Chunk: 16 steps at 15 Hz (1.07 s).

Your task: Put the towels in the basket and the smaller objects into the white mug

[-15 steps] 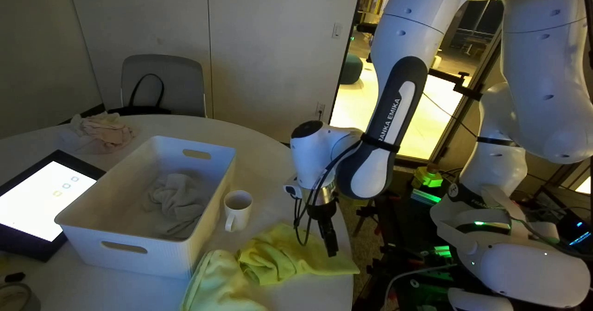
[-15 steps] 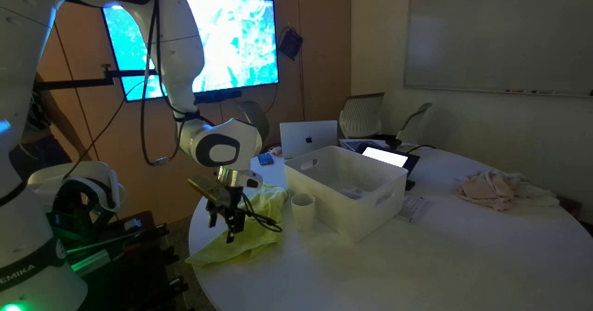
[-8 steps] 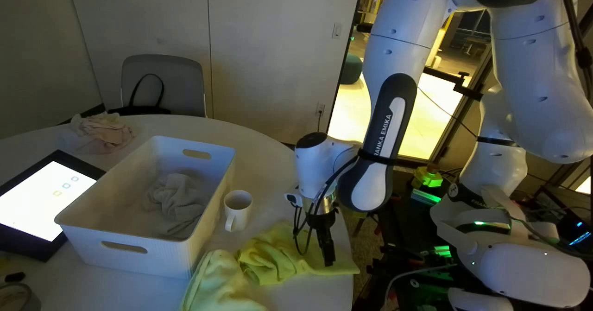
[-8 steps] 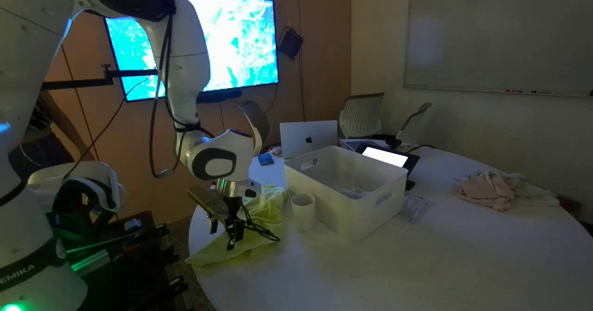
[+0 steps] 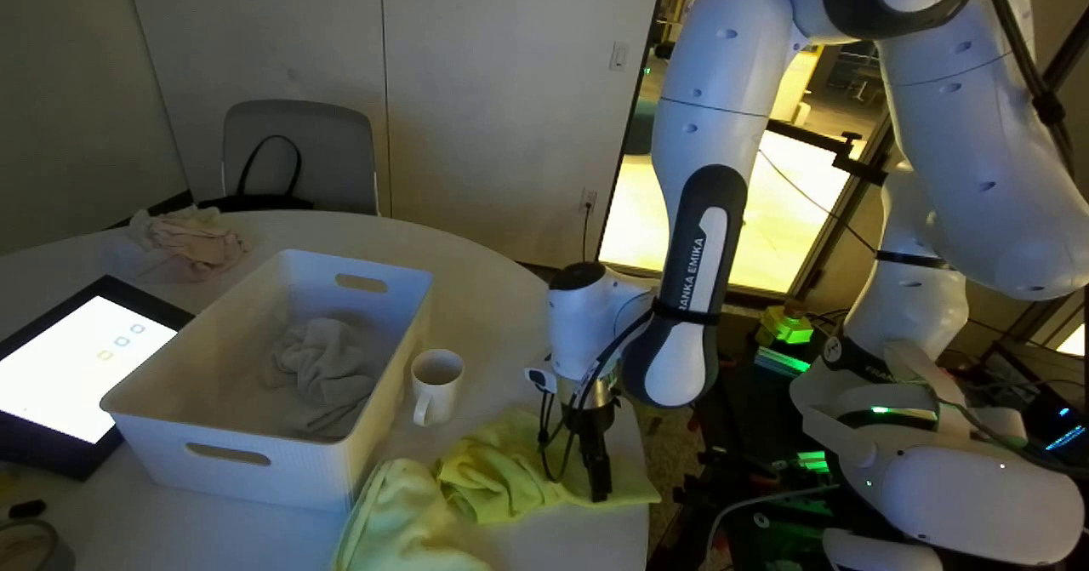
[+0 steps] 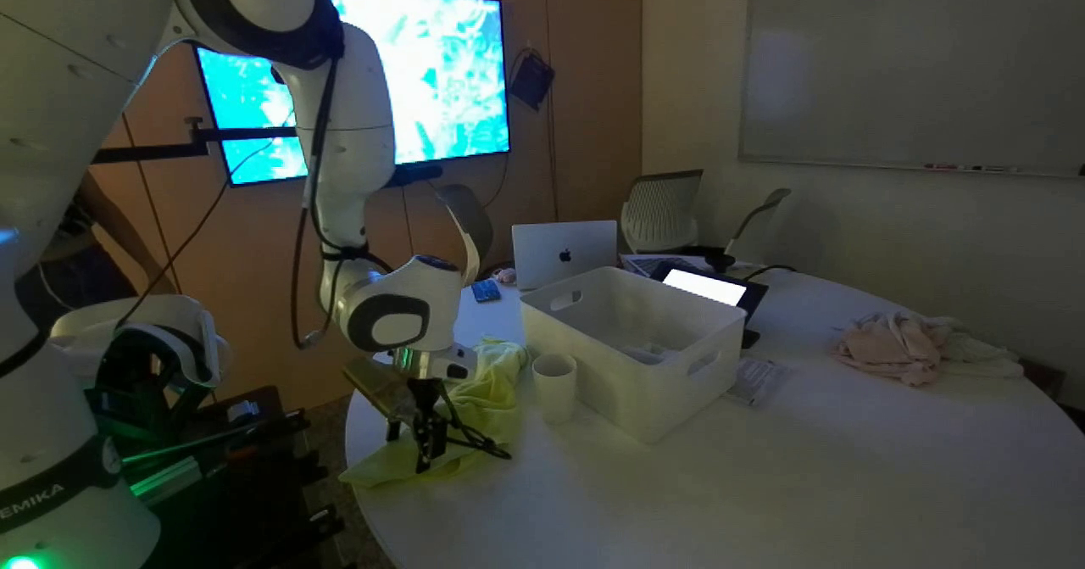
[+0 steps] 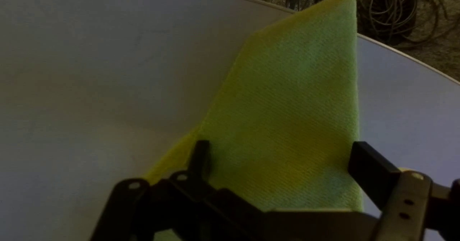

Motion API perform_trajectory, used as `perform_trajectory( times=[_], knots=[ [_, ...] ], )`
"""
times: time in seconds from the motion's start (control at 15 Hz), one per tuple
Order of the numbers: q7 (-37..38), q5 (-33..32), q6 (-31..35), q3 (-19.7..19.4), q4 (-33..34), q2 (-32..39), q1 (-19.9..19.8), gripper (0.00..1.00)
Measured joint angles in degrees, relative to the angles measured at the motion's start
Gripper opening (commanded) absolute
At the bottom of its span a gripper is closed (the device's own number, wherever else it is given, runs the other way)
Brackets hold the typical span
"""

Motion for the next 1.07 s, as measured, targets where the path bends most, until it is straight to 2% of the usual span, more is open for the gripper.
perform_trajectory(
  times=[0.2,0.33,0.4,0.6,0.93,1.07],
  knots=[
    [0.0,-0.21,-0.01,-0.16,0.37,0.43,0.0,1.0],
    [0.0,-0.27,-0.04,-0.27,0.58,0.72,0.0,0.82],
    [0.0,-0.27,-0.05,-0.32,0.65,0.8,0.0,0.66],
    [0.0,-0.27,-0.09,-0.66,1.0,0.79,-0.01,0.42],
    [0.26,-0.27,-0.17,-0.9,1.47,0.23,0.01,0.05],
    [0.53,-0.34,-0.17,-1.7,1.51,-0.38,0.31,0.0]
  ],
)
